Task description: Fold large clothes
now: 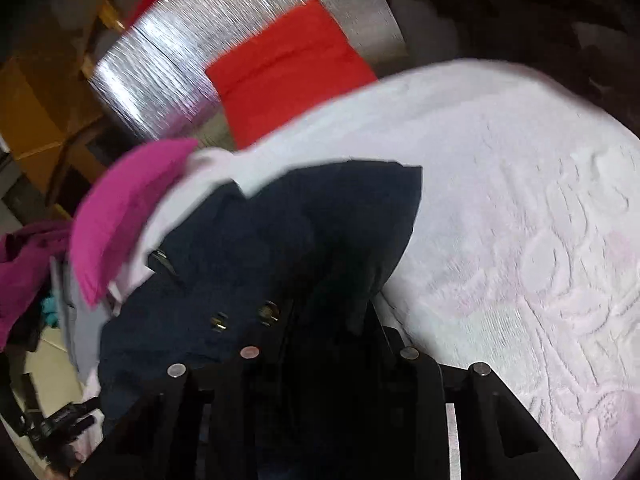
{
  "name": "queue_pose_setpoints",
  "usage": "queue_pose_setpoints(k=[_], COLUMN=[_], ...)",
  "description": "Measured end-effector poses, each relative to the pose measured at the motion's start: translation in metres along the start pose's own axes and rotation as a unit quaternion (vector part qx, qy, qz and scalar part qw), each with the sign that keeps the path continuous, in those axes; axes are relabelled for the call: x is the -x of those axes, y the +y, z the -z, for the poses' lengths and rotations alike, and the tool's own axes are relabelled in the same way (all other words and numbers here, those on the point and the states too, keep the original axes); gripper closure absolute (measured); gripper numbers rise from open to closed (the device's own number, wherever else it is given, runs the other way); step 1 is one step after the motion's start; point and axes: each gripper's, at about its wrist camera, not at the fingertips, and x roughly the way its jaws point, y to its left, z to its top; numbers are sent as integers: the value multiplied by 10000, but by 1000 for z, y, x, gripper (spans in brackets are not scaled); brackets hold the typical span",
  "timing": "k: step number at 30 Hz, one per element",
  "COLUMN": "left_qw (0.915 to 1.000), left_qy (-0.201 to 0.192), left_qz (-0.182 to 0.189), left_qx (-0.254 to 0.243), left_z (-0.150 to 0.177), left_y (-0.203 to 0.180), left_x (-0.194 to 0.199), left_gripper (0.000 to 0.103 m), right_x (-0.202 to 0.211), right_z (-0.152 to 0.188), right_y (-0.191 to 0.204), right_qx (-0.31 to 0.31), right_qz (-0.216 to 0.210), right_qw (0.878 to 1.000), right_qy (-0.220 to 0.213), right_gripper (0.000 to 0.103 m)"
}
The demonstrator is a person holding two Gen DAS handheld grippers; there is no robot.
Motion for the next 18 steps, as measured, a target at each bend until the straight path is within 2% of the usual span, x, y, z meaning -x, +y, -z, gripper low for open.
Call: queue_pose_setpoints(k=[1, 2, 3, 5, 12, 18], left_qw=[10000, 10000, 10000, 10000, 9998, 9996], left_qy=[-22, -27, -22, -25, -128, -130], left_qz=[-11, -16, -9, 50, 90, 86], left_qx=[-34, -46, -45, -64, -155, -251], left_z=[0, 0, 0, -1, 0, 0], left_y=[2, 5, 7, 11, 17, 12], left_x=[2, 3, 5, 8, 19, 16], left_gripper=[19, 19, 19, 19, 19, 19], right_x=[-1, 1, 5, 16, 41, 28], right_z=[1, 1, 1, 0, -7, -9], right_y=[-4, -6, -8, -8, 1, -4], right_qx=[-95, -154, -243, -368, -376, -390], right_qz=[21, 43, 27, -67, 175, 326], right_qw=[9999, 9997, 9995, 9992, 9990, 9987], right_qy=[104, 157, 193, 122, -143, 15], right_gripper=[68, 62, 48, 30, 30, 28])
